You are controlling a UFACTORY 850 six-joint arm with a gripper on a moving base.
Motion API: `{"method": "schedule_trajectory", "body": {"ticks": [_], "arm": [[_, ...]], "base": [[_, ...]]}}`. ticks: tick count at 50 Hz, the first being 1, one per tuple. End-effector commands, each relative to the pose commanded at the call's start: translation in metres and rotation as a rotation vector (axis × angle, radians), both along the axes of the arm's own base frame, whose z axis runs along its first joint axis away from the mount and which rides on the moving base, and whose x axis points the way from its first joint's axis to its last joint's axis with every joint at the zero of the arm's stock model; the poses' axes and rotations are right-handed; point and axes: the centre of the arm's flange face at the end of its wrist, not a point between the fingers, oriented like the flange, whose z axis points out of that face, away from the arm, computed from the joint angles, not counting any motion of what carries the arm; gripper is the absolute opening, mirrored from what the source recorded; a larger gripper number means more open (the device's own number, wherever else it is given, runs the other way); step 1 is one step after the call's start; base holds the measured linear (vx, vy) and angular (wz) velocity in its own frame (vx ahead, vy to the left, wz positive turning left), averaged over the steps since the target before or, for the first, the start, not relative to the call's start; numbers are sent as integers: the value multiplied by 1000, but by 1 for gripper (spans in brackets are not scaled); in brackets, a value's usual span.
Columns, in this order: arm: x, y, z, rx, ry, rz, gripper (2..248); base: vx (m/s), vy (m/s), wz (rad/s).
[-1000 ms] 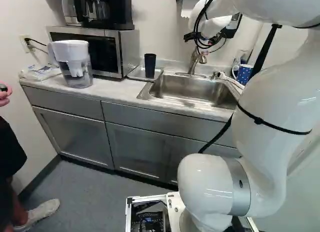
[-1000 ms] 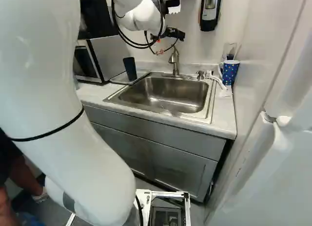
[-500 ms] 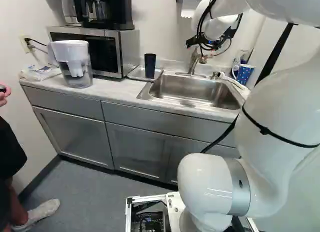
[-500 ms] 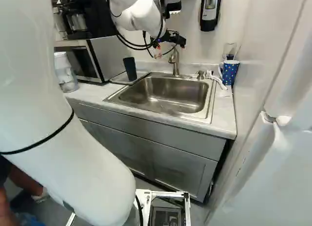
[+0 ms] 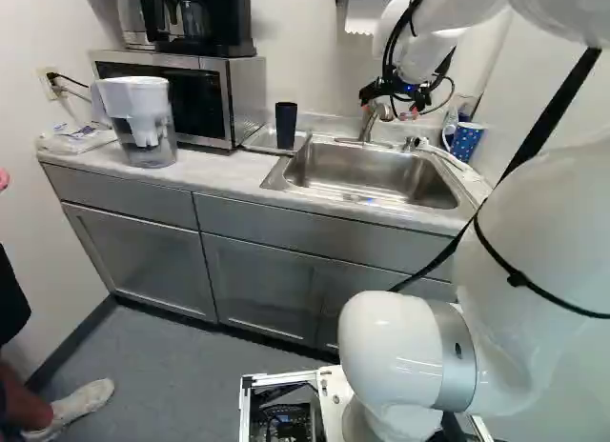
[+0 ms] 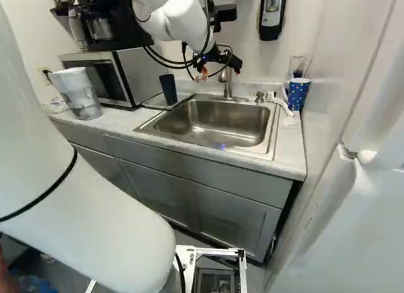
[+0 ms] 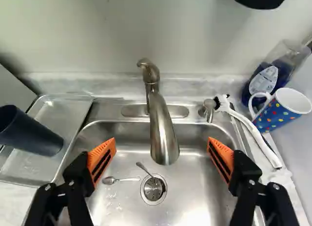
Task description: Rinse the cup and place it in the tray
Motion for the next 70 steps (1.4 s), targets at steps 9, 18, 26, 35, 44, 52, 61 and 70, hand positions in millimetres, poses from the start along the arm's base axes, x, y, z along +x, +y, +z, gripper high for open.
{"method": "schedule_trajectory", "body": {"ticks": [9, 18, 26, 35, 44, 52, 61, 70], "arm": [[-21, 2, -5, 14, 47, -10, 247], [-43, 6, -10, 27, 92, -19, 247], [-63, 10, -14, 39, 129, -24, 247], [-80, 17, -18, 47, 159, -21, 247], [-80, 17, -18, 47, 159, -21, 247], [-80, 17, -18, 47, 159, -21, 247], [-77, 22, -18, 46, 160, -7, 247], [-73, 28, -18, 45, 161, 11, 247]], "base": [[0, 0, 0], [0, 0, 0], [0, 0, 0], [0, 0, 0], [0, 0, 0], [0, 0, 0], [0, 0, 0], [0, 0, 0]]}}
